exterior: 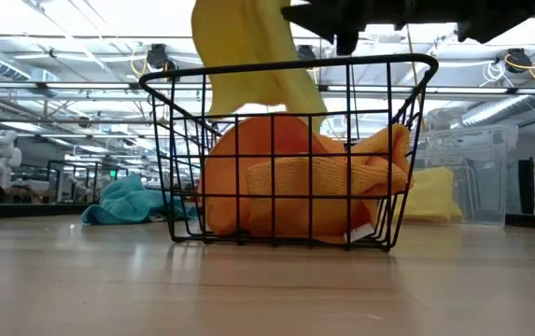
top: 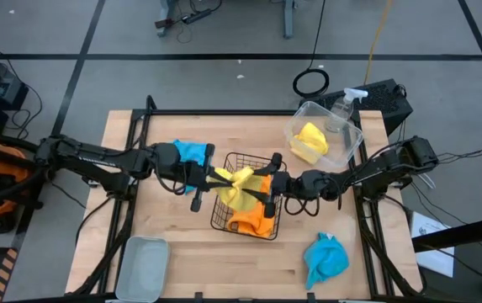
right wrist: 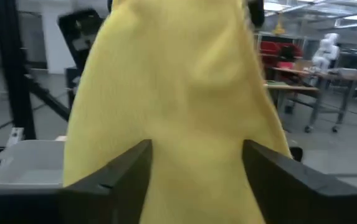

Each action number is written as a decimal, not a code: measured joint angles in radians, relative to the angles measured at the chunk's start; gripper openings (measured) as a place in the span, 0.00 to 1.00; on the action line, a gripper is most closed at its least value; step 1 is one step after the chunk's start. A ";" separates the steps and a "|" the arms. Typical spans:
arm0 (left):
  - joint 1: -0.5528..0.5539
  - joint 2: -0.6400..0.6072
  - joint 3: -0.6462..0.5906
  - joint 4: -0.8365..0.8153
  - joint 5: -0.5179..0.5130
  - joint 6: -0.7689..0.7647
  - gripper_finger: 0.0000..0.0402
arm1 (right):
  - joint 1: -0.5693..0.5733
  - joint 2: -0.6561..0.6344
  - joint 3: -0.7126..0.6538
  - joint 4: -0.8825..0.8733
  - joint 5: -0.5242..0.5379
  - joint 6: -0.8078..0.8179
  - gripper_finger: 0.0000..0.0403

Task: Sort microfiber towel by color & place in baskets
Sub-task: Put the yellow microfiber towel into the transparent bin

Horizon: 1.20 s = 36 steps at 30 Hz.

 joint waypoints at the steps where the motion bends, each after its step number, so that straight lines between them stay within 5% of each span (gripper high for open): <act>1: -0.001 0.009 0.000 0.002 0.002 0.000 0.00 | -0.001 0.000 0.000 0.006 -0.027 -0.006 0.53; 10: -0.012 0.070 0.000 0.060 0.004 -0.068 0.00 | 0.008 0.000 0.000 -0.006 -0.080 -0.012 0.09; 14: -0.024 0.070 0.000 0.058 0.084 -0.052 0.00 | 0.057 -0.038 0.000 -0.144 -0.065 0.005 0.05; 26: -0.032 0.060 0.000 0.072 0.117 -0.052 0.00 | 0.283 -0.081 0.000 -0.270 0.178 0.052 0.44; 36: -0.068 0.060 0.000 0.143 0.131 -0.051 0.00 | 0.302 -0.040 0.000 -0.285 0.461 0.080 0.81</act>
